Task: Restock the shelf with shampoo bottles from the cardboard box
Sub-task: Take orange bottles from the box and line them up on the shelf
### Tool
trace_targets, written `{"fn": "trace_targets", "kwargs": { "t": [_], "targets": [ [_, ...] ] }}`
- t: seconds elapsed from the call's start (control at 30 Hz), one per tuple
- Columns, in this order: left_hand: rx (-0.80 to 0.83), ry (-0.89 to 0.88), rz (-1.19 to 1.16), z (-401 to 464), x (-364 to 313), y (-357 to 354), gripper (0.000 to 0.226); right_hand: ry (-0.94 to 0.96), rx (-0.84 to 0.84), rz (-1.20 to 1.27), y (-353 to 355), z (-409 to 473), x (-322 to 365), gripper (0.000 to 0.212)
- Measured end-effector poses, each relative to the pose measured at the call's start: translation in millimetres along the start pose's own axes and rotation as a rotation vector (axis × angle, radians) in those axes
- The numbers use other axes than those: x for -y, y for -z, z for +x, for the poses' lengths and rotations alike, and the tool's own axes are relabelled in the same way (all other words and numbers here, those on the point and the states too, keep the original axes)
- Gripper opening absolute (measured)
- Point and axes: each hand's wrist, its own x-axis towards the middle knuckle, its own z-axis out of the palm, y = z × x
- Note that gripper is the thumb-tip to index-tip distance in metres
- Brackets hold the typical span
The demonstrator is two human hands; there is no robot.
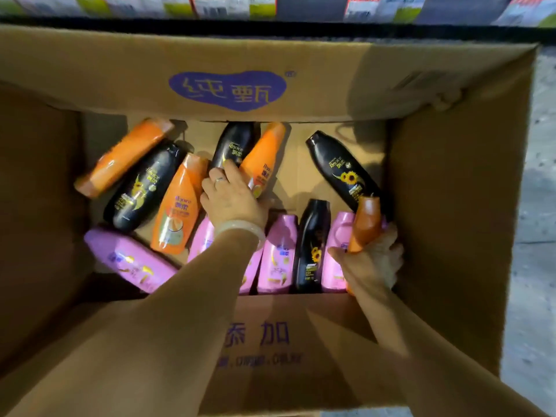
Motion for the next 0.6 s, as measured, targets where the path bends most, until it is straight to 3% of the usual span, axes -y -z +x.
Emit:
{"fn": "trace_targets", "kwargs": {
  "t": [0.07,0.17,0.23,0.33,0.47,0.6],
  "targets": [
    [0.006,-0.011,0.025,6,-4,-7,0.081,0.039,-0.103,-0.096,3,4,2,0.097],
    [0.029,-0.021,0.039,13,-4,-8,0.072,0.033,-0.055,-0.081,-4,13,-3,0.088],
    [0.071,-0.057,0.021,14,-1,-5,0.073,0.023,-0.035,-0.056,-1,10,5,0.070],
    [0.163,0.022,-0.279,6,5,8,0.067,0.019,0.121,0.058,5,-2,25,0.036],
    [0.200,0.070,-0.511,-22,20,34,0.068,0.230,0.114,0.107,19,-31,59,0.077],
    [0.172,0.069,-0.733,-57,17,85,0.076,0.332,0.200,0.175,55,-64,92,0.081]
  ]
}}
